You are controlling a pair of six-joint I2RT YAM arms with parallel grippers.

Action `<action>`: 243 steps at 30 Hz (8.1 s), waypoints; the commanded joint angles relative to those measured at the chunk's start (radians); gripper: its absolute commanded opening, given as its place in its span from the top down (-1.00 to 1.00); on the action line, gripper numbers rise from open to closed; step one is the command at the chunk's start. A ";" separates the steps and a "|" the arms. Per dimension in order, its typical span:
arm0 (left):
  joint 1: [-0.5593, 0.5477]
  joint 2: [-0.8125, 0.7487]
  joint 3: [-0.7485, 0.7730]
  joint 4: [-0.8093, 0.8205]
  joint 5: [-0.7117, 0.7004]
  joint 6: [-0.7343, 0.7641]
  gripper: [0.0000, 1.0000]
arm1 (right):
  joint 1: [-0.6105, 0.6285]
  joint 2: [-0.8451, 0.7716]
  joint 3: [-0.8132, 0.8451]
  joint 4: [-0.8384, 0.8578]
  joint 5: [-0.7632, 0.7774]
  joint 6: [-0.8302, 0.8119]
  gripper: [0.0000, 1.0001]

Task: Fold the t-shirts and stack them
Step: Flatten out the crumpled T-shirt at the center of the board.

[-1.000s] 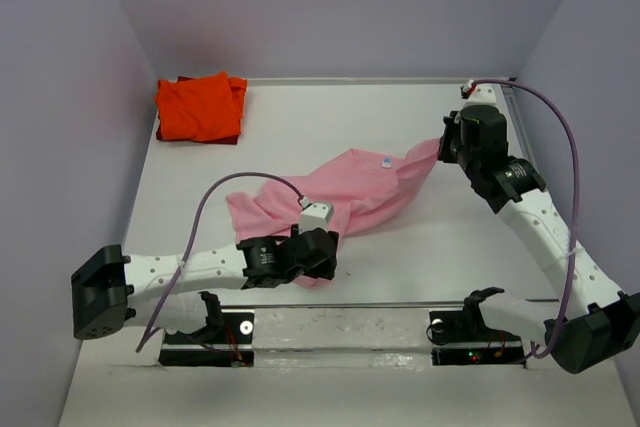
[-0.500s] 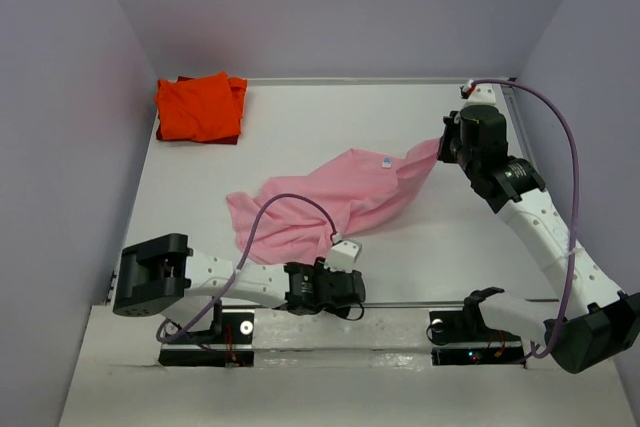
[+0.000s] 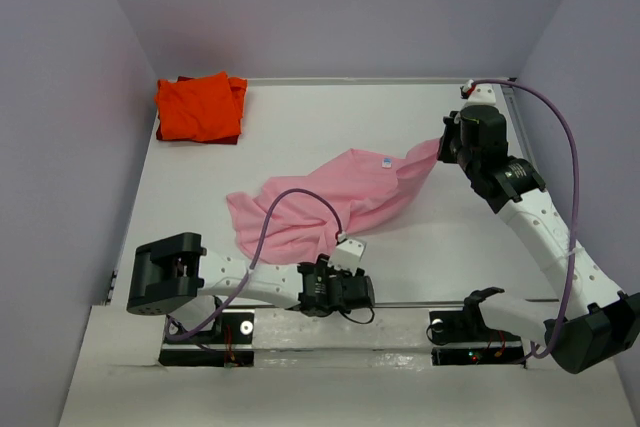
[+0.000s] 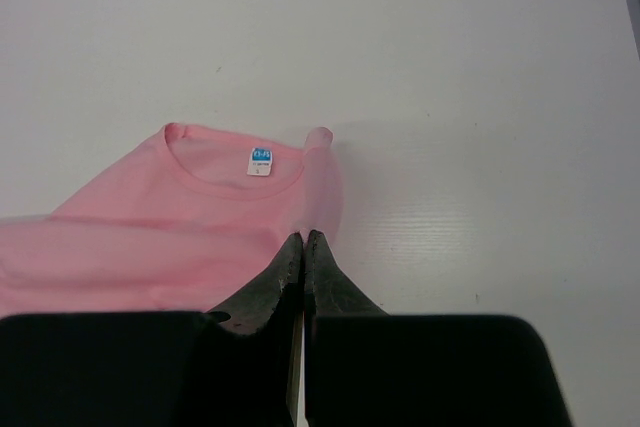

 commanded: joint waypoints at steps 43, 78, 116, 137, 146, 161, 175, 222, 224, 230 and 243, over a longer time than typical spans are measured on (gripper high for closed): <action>0.013 0.141 0.155 -0.246 -0.271 0.015 1.00 | -0.004 -0.033 -0.017 0.047 -0.004 0.001 1.00; 0.208 -0.450 0.023 -0.305 -0.279 -0.025 1.00 | -0.004 -0.044 -0.011 0.051 -0.039 0.006 1.00; 0.277 -0.123 0.030 -0.032 -0.303 0.140 -0.27 | -0.004 -0.035 -0.009 0.048 -0.038 0.008 1.00; 0.326 -0.011 -0.034 0.106 -0.288 0.193 -0.12 | -0.004 -0.048 -0.012 0.048 -0.024 0.003 1.00; 0.330 -0.020 -0.039 0.074 -0.285 0.180 -0.05 | -0.004 -0.050 -0.014 0.048 -0.013 0.003 1.00; 0.292 -0.051 -0.045 0.025 -0.250 0.136 0.26 | -0.004 -0.048 -0.011 0.051 -0.018 0.004 1.00; 0.290 -0.072 -0.076 0.074 -0.260 0.154 1.00 | -0.004 -0.059 -0.018 0.053 -0.020 0.003 1.00; 0.243 -0.627 0.749 0.455 -0.735 1.346 1.00 | -0.004 0.058 0.929 -0.339 -0.089 -0.105 1.00; 0.243 -0.704 0.597 0.660 -0.731 1.438 1.00 | -0.004 0.059 0.793 -0.259 -0.098 -0.062 1.00; 0.381 -0.706 0.475 0.602 -0.638 1.333 1.00 | -0.004 0.237 0.715 -0.156 -0.107 -0.042 1.00; 1.202 -0.096 0.645 0.415 0.128 0.829 1.00 | -0.127 0.718 0.994 -0.065 -0.161 -0.029 1.00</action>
